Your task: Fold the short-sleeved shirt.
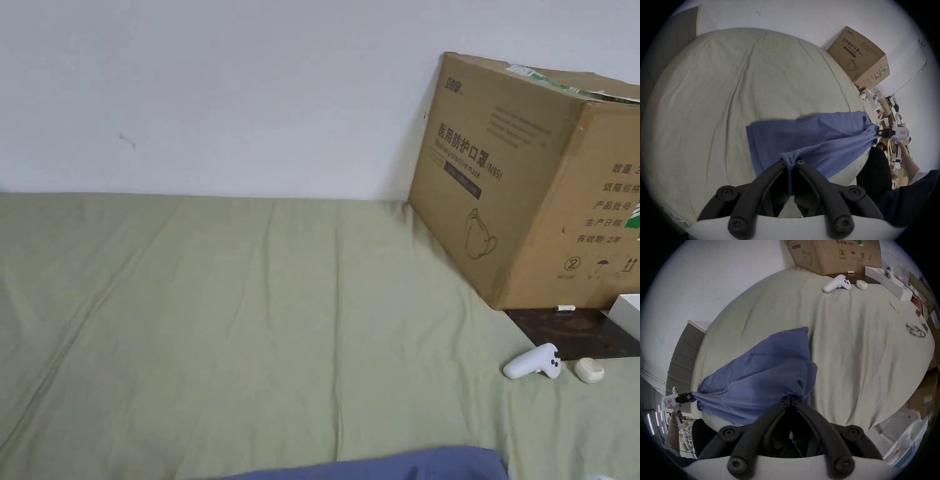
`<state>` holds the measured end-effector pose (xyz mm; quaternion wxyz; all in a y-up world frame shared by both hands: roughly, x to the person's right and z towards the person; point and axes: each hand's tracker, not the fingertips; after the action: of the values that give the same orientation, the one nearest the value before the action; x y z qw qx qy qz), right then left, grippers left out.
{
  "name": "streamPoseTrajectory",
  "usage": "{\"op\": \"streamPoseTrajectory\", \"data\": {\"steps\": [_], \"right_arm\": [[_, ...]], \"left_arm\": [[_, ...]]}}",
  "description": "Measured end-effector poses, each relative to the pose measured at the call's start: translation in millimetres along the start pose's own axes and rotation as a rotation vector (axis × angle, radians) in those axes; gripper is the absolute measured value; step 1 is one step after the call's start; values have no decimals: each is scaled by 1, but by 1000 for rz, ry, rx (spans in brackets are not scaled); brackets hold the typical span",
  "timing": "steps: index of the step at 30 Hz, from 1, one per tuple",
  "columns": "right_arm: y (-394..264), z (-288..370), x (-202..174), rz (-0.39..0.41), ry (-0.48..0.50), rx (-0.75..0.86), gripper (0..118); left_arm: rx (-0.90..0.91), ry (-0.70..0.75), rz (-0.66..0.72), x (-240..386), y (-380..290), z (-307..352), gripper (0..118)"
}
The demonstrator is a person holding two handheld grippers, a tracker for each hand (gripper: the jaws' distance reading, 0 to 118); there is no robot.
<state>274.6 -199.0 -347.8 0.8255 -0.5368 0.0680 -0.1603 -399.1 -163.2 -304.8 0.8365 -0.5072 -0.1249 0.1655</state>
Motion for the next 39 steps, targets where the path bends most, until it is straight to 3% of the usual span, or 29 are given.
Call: {"op": "streamPoseTrajectory", "data": {"steps": [1,2,3,4,5,6,9,12,13,14,15,16,17,18,19,21,27,29,32,34,35,37,39], "right_arm": [[0,1,-5,15,-21,9,15],[1,4,-11,55,-63,41,38],[2,7,-18,95,-101,63,73],[4,10,-24,123,-115,77,110],[6,14,-30,129,-109,98,118],[11,23,-40,130,-74,192,116],[26,36,-73,133,-43,224,117],[21,45,-111,143,-42,309,117],[22,44,-124,148,-37,317,116],[23,42,-136,152,-41,327,114],[18,36,-135,158,-46,343,108],[19,34,-144,185,-42,363,86],[20,32,-153,224,-47,375,50],[21,29,-162,259,-76,386,8],[18,24,-163,288,-110,383,0],[19,17,-172,313,-137,378,0],[13,11,-182,310,-72,335,0],[12,11,-184,310,-64,313,0],[11,18,-182,265,43,263,0],[11,21,-182,280,32,260,0],[9,23,-180,289,27,254,0],[8,21,-179,303,15,237,0],[5,19,-178,306,3,221,0]], "left_arm": [[11,1,10,1,-2,2,44],[25,14,18,-8,-4,0,72],[32,33,23,-7,-5,2,96],[45,39,30,-5,-7,5,116],[58,35,39,-2,-8,10,118],[91,18,59,13,-10,22,118],[189,-4,119,31,-6,38,118],[274,80,55,60,-2,43,117],[296,122,16,74,-1,43,111],[316,167,-14,87,1,37,100],[335,206,-49,101,1,36,79],[354,234,-78,113,0,35,36],[363,255,-100,124,1,33,1],[368,261,-125,126,-1,29,0],[364,265,-135,132,-1,24,0],[369,262,-134,142,-3,18,0],[346,271,-97,146,-4,7,0],[364,116,46,116,3,21,0],[354,-299,306,26,16,43,0],[224,-589,424,-19,15,38,0],[173,-657,475,-40,12,32,0],[121,-632,494,-65,-1,22,2],[135,-495,449,-88,-12,7,16]]}}
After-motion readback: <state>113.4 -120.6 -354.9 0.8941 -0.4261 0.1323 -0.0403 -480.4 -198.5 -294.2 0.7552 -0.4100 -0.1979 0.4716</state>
